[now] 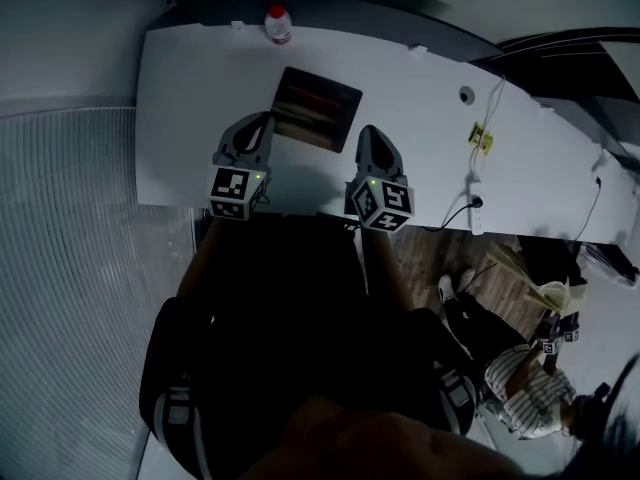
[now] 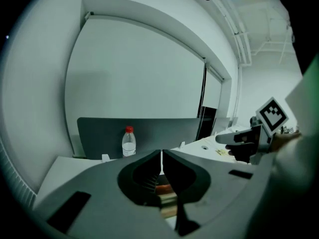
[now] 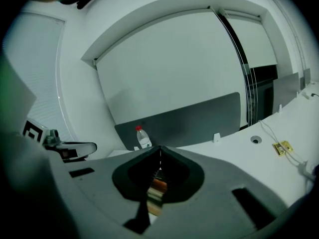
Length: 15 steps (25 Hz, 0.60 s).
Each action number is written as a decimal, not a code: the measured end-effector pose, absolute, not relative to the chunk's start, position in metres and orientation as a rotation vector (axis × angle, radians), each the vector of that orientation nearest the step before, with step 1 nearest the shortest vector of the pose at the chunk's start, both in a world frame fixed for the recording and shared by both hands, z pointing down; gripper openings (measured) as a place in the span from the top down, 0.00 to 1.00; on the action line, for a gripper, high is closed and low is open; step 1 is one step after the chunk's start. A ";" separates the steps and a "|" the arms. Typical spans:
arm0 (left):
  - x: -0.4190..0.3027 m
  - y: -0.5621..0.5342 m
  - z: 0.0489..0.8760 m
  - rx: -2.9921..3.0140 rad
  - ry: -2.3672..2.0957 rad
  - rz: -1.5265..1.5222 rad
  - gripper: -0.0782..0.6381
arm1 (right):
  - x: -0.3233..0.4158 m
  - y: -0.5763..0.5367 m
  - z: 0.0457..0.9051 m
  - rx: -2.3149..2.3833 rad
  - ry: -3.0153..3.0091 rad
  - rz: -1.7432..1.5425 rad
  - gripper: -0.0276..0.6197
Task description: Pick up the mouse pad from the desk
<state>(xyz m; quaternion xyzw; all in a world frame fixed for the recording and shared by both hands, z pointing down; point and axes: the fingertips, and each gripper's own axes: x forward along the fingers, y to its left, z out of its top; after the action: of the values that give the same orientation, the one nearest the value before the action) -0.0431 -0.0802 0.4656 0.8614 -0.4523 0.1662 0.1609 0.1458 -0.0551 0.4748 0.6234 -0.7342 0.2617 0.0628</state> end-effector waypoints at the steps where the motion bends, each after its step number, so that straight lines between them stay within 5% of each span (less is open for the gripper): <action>1: -0.044 -0.086 0.471 2.460 -1.278 0.491 0.88 | 0.147 -0.058 0.480 1.892 -2.197 0.795 0.95; 15: -0.048 -0.150 0.550 2.406 -1.145 0.654 0.88 | 0.147 -0.102 0.552 1.879 -2.026 0.887 0.95</action>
<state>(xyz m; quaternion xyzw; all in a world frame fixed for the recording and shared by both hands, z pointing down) -0.0476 -0.1496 0.5499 0.8597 -0.4092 0.2335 0.1975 0.1475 -0.1023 0.5523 0.6428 -0.6931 0.3035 0.1194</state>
